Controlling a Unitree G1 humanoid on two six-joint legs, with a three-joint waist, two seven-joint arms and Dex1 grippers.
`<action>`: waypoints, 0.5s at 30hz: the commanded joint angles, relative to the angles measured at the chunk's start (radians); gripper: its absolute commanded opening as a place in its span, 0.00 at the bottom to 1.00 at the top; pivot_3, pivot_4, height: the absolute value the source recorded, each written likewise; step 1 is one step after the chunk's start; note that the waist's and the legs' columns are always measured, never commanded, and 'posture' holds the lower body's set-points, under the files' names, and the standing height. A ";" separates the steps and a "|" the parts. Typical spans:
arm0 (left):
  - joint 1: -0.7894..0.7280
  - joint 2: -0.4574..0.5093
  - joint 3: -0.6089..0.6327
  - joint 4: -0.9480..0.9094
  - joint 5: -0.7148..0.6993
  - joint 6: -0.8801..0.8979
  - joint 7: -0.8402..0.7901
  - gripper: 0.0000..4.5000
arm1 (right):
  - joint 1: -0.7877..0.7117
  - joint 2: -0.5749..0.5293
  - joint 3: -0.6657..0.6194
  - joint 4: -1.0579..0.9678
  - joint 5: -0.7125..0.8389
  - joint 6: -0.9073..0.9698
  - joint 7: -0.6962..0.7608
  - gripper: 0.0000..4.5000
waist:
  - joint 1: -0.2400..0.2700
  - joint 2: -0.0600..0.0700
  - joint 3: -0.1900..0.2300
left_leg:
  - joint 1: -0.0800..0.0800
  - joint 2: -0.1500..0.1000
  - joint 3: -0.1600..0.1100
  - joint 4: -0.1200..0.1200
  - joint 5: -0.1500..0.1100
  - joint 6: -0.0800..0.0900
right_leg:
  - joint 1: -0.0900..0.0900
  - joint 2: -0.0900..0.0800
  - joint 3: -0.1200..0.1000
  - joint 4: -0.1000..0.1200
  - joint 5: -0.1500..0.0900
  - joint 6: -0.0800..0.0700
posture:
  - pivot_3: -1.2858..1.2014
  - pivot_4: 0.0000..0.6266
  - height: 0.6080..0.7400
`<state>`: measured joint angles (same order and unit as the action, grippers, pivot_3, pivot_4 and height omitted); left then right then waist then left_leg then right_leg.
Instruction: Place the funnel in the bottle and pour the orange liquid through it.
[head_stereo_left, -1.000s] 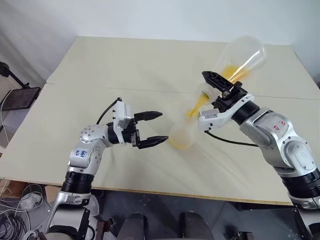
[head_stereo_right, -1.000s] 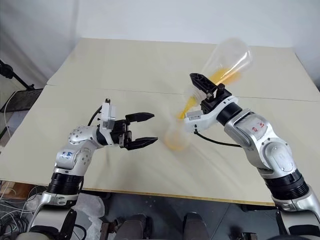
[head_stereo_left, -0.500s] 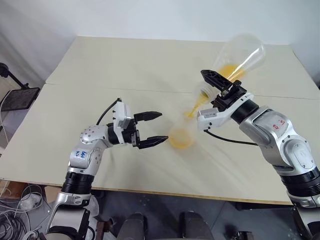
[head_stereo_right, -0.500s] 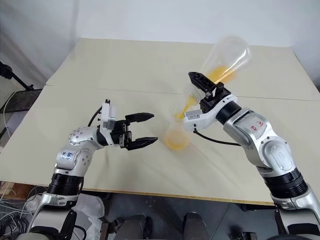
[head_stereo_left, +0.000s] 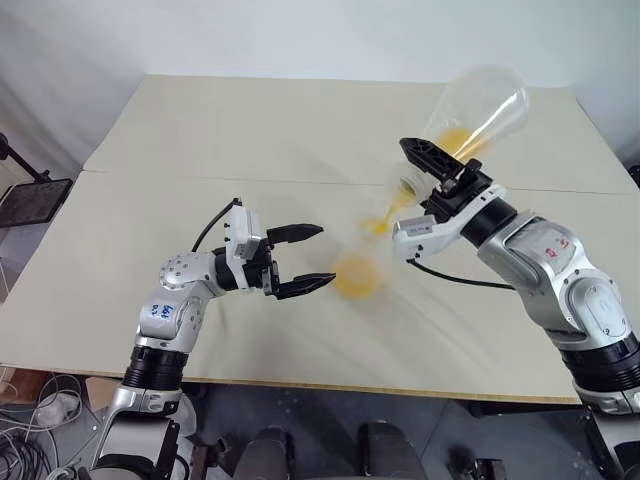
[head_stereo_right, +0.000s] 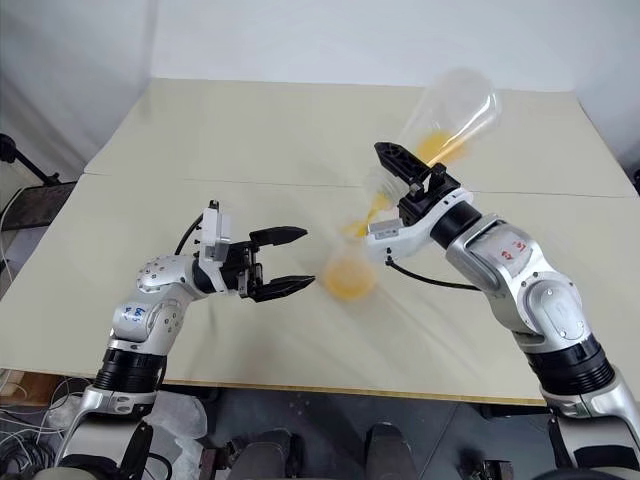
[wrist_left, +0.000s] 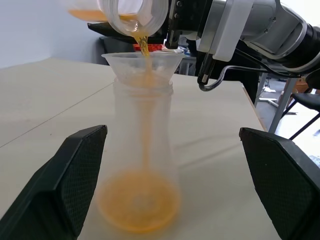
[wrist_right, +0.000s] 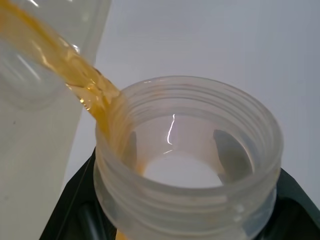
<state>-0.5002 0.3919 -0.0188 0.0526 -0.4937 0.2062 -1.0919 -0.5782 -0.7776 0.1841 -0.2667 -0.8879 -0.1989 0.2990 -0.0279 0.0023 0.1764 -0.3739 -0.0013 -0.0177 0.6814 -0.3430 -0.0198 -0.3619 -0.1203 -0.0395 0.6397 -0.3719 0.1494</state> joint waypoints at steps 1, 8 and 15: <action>0.008 -0.002 0.003 -0.036 -0.002 -0.015 0.005 1.00 | -0.025 0.003 -0.040 -0.022 -0.003 -0.009 -0.025 0.55 | 0.000 0.000 0.000 | 0.000 0.000 0.000 0.000 0.000 0.000 | 0.000 0.000 0.000 0.000 0.000 0.000 | 0.52 0.24 1.00; 0.012 0.001 0.005 -0.042 -0.004 -0.013 0.009 1.00 | -0.030 0.010 -0.033 -0.018 -0.003 -0.012 -0.027 0.55 | 0.000 0.000 0.000 | 0.000 0.000 0.000 0.000 0.000 0.000 | 0.000 0.000 0.000 0.000 0.000 0.000 | 0.52 0.24 1.00; 0.012 0.002 0.006 -0.045 -0.004 -0.011 0.013 1.00 | -0.031 0.018 -0.034 -0.015 -0.004 -0.019 -0.028 0.55 | 0.000 0.000 0.000 | 0.000 0.000 0.000 0.000 0.000 0.000 | 0.000 0.000 0.000 0.000 0.000 0.000 | 0.52 0.24 1.00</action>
<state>-0.4955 0.3922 -0.0188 0.0470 -0.4937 0.2062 -1.0808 -0.5815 -0.7637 0.1841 -0.2642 -0.8888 -0.2166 0.2924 -0.0279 0.0023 0.1764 -0.3739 -0.0013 -0.0178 0.6814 -0.3430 -0.0198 -0.3619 -0.1203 -0.0395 0.6398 -0.3719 0.1494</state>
